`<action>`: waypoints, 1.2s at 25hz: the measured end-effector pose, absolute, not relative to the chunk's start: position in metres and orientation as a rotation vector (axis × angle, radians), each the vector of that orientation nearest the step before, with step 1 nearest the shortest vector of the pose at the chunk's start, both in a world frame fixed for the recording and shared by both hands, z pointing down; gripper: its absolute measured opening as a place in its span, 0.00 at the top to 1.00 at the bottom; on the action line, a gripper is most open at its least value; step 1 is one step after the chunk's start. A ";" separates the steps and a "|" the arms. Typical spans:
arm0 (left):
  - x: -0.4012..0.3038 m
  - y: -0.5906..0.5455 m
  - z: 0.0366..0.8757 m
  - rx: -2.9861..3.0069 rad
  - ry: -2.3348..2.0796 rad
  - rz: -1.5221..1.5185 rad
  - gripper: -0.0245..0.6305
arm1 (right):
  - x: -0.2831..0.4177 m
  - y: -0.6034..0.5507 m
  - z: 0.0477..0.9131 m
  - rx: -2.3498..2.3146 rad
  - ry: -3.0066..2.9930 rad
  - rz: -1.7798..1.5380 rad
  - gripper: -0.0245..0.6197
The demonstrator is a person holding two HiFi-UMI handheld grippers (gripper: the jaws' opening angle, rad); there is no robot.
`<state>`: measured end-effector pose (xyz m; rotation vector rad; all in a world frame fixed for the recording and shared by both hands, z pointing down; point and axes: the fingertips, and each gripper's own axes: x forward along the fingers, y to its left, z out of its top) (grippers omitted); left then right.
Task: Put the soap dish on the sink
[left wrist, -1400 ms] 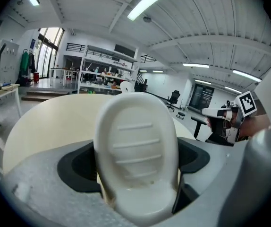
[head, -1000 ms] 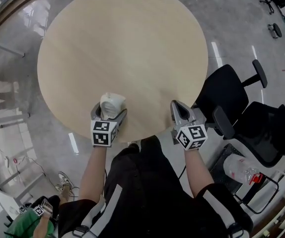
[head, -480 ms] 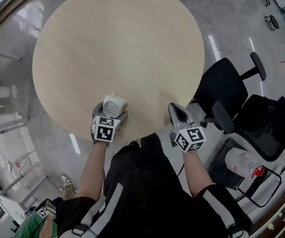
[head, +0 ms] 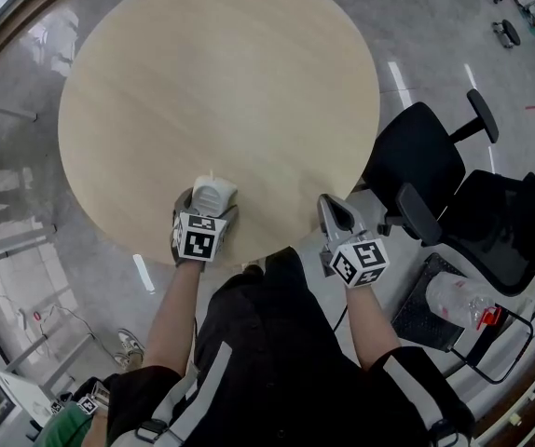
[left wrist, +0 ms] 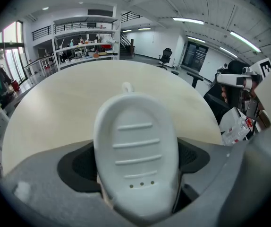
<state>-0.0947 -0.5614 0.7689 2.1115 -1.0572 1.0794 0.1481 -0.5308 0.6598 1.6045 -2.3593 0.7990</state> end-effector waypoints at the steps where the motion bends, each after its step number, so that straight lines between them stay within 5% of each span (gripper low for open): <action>1: -0.094 -0.561 0.770 2.108 -1.059 1.085 0.24 | 0.149 -0.530 0.659 1.607 -2.361 0.795 0.95; 17: -0.091 -0.566 0.764 2.149 -1.048 1.057 0.20 | 0.121 -0.526 0.642 1.572 -2.393 0.743 0.95; 26: -0.103 -0.586 0.639 2.335 -1.243 0.467 0.23 | 0.104 -0.536 0.589 1.605 -2.503 0.622 0.95; 30: -0.113 -0.575 0.590 2.453 -1.281 0.290 0.37 | 0.092 -0.532 0.559 1.591 -2.582 0.548 0.95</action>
